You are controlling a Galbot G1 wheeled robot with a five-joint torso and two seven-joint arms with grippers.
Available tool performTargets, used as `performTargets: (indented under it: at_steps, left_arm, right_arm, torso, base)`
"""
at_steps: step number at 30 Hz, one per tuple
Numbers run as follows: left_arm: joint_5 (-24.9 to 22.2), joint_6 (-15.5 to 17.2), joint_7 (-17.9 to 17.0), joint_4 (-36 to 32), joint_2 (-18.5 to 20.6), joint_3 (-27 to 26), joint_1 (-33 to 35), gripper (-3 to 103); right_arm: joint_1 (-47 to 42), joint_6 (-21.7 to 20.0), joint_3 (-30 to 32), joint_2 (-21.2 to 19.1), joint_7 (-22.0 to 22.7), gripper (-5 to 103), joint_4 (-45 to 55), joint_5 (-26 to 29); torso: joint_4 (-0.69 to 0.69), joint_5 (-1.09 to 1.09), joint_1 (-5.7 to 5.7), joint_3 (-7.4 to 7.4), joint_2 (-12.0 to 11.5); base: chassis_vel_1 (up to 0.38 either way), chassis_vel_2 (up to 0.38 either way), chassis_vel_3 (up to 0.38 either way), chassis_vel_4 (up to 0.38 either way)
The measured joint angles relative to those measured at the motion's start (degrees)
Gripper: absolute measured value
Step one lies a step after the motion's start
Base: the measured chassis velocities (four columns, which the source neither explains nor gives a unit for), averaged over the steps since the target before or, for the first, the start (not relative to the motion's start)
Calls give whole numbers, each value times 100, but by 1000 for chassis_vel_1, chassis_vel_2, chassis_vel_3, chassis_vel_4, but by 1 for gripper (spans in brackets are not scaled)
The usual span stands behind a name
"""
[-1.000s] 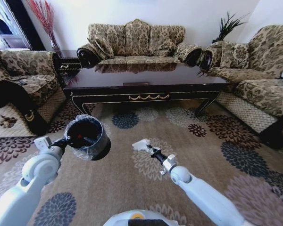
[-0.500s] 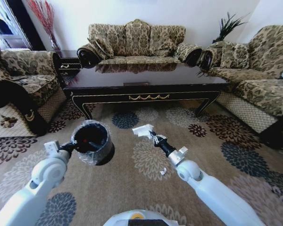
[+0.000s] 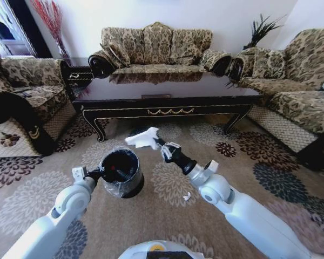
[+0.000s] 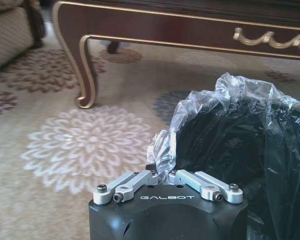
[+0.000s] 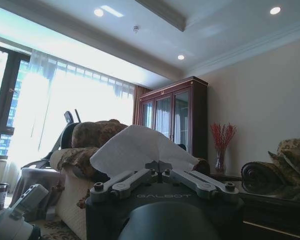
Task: Move to the front of the table and pick up the trash from the floor, then place it into the trash bin.
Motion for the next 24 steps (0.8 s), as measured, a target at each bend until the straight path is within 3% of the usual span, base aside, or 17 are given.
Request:
performTargets:
  at_steps: [11,24]
  left_arm:
    - [-223,-16,155,83,-46,656,-725,3]
    - [-442,26,131,62,70,492,-843,3]
  right_arm:
    - [908,104,-870,429,-95,0,-1097,-655]
    - [956,75,-1133,676,-97,-2,-1611,-1009]
  torso:
    - [0,0,0,1,0]
    - [0,0,0,0,0]
  base:
    - [0,0,0,0]
    - [0,0,0,0]
